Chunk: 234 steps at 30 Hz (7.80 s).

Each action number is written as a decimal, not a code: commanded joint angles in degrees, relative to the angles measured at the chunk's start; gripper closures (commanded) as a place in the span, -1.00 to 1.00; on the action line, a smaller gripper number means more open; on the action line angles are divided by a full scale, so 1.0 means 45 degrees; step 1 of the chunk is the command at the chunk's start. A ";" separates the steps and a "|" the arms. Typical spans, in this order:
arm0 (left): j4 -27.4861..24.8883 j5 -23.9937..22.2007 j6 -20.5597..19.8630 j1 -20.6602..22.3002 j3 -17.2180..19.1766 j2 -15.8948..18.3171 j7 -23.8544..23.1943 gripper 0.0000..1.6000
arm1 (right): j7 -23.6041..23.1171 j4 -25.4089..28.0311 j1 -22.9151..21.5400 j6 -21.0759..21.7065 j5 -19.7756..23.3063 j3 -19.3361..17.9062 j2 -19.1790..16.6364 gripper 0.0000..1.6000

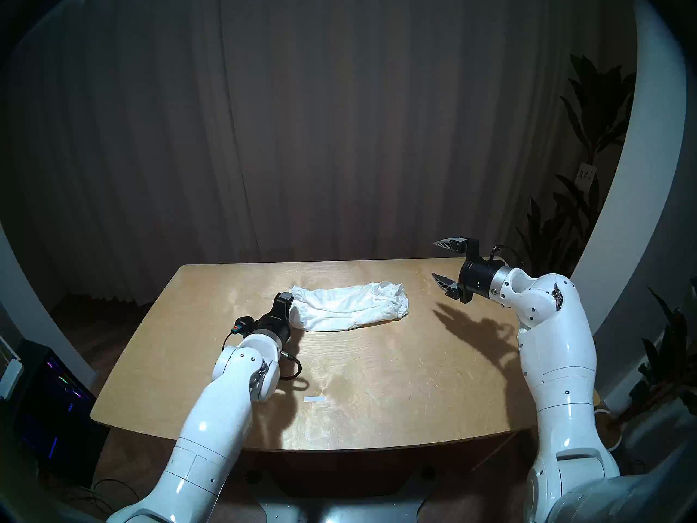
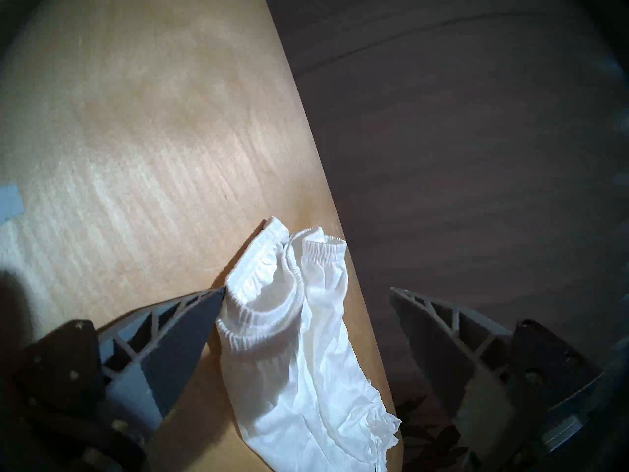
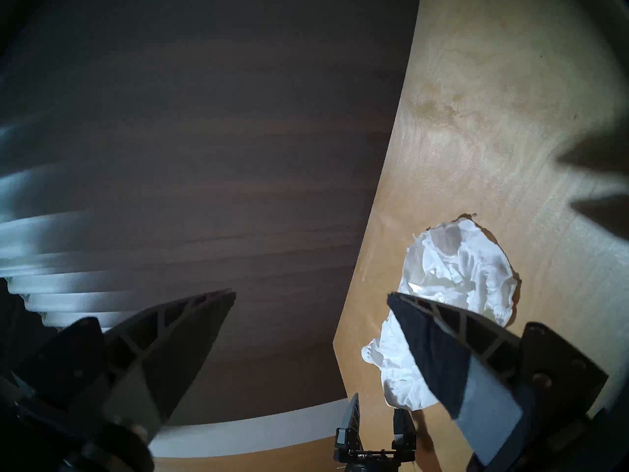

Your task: Fold the pants in half lengthwise, then in half again, and set them down flat

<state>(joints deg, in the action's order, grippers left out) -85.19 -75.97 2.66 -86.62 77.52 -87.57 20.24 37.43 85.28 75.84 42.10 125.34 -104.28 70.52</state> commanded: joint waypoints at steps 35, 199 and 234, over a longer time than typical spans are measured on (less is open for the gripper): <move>0.2369 -0.0016 -0.0315 0.2896 0.0003 -0.1375 0.4385 -0.95 | 0.1084 0.1207 0.0259 -0.0574 0.1002 -0.0973 0.0050 -1.00; 0.5149 0.7261 0.6046 0.5601 -0.2989 0.3515 0.0262 -1.00 | -0.0035 0.1138 -0.2117 0.0773 -0.3167 0.1026 -0.0035 -1.00; 0.3628 0.8002 0.4923 0.4434 -0.3326 0.5553 -0.1431 -1.00 | -0.1779 -0.1309 -0.3536 -0.0803 -0.8926 0.3907 -0.0367 -1.00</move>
<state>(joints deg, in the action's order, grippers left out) -66.81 -40.42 25.95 -67.09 62.89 -64.11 15.00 32.49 79.21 63.21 40.50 88.31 -88.16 69.17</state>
